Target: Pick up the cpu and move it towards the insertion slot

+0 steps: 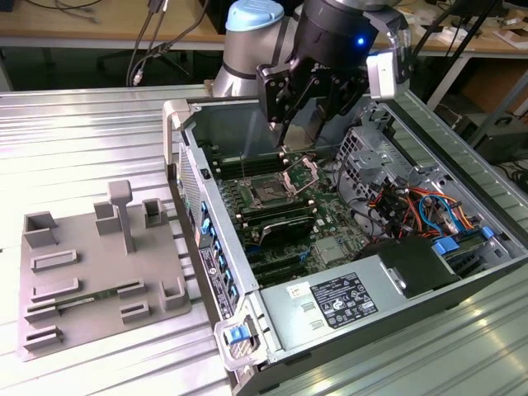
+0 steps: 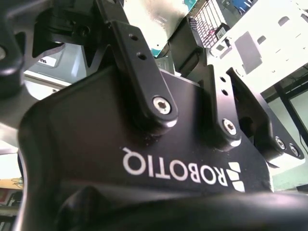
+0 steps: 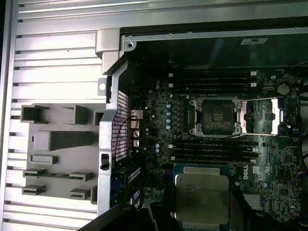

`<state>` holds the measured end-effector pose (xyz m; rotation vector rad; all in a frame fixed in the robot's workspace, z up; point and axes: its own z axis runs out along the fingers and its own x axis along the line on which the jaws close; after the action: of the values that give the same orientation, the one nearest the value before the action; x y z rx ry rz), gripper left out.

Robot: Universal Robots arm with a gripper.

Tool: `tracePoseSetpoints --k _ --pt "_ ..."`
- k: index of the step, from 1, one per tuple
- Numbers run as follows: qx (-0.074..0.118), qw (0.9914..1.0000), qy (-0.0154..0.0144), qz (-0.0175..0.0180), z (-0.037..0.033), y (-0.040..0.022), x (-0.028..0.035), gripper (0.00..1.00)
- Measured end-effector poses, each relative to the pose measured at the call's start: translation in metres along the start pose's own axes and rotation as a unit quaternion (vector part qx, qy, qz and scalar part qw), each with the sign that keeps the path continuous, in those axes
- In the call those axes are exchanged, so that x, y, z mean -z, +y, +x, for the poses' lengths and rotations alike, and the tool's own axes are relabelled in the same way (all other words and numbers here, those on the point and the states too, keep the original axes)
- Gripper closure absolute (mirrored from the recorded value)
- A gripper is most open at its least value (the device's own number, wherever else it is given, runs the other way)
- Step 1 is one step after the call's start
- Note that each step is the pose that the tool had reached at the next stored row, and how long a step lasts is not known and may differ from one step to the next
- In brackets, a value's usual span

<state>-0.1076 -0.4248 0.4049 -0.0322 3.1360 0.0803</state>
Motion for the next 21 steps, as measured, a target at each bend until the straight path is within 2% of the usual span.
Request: tracePoseSetpoints --k 10,15,21 --pt "0.0 1.0 0.0 0.0 -0.011 -0.0002 -0.0002 0.46" --pt "0.0 1.0 0.0 0.0 -0.019 -0.0004 -0.0004 0.46" --pt "0.0 1.0 0.0 -0.0001 -0.0241 -0.0006 -0.0009 0.46"
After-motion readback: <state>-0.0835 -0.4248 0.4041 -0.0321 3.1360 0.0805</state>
